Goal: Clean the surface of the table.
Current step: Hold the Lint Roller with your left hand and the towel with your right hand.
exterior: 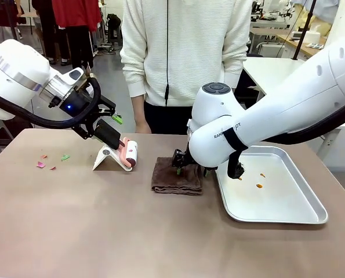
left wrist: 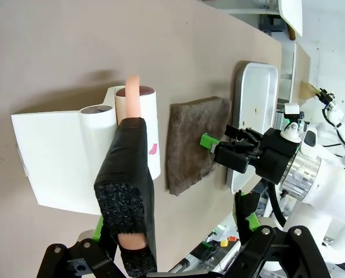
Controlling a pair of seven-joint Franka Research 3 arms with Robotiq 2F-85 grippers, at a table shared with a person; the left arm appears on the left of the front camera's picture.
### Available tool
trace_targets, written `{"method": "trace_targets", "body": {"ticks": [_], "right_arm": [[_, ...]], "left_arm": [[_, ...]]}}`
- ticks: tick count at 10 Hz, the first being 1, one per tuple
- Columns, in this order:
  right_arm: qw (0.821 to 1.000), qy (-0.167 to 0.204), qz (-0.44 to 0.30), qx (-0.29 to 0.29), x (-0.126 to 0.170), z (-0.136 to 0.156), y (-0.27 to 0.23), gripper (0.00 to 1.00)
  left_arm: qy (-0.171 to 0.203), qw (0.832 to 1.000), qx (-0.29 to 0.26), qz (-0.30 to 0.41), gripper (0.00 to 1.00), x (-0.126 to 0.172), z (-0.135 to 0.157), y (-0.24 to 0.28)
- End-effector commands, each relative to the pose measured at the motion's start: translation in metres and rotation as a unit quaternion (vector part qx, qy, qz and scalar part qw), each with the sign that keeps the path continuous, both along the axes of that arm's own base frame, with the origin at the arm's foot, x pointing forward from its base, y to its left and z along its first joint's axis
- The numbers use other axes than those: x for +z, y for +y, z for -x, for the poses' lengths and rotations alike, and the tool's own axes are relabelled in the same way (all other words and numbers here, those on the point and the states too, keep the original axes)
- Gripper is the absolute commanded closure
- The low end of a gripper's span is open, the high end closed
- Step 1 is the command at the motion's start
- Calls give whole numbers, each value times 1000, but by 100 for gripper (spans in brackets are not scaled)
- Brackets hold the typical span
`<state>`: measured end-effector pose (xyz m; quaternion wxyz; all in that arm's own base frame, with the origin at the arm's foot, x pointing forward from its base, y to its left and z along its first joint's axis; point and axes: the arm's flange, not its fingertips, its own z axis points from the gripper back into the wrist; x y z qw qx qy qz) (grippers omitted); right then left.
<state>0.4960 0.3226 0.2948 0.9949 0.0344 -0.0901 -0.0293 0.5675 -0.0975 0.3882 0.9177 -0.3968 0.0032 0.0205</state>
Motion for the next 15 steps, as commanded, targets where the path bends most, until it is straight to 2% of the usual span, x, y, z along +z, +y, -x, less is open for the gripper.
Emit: {"method": "trace_targets", "body": {"ticks": [1, 4, 5, 6, 7, 8, 10, 11, 13, 15], "right_arm": [[1000, -10, 14, -21, 0, -3, 7, 0], [999, 0, 20, -27, 0, -4, 8, 0], [999, 2, 22, -25, 1, -5, 7, 36], [999, 9, 26, -30, 0, -5, 7, 60], [999, 10, 25, -29, 0, -5, 7, 96], [999, 11, 26, -30, 0, -5, 8, 100], [999, 11, 29, -30, 1, -6, 8, 100], [999, 12, 28, -29, 0, -6, 9, 96], [999, 16, 26, -30, -2, -7, 8, 100], [999, 18, 25, -31, -4, -7, 7, 100]], "left_arm": [[10, 1000, 10, -8, 0, 1, -4, -2], [9, 1000, 22, -13, 0, 2, -1, 4], [7, 1000, 24, -10, 0, 4, -1, 7], [-2, 1000, 21, -20, 49, 6, 1, 10], [-2, 1000, 25, -18, 57, 5, 1, 14], [-2, 999, 27, -16, 100, 4, 1, 18], [-3, 999, 29, -15, 100, 3, 0, 16], [-4, 1000, 28, -13, 83, 4, 1, 14], [-5, 1000, 28, -13, 100, 5, 0, 12], [-7, 999, 28, -13, 100, 6, 1, 12]]}}
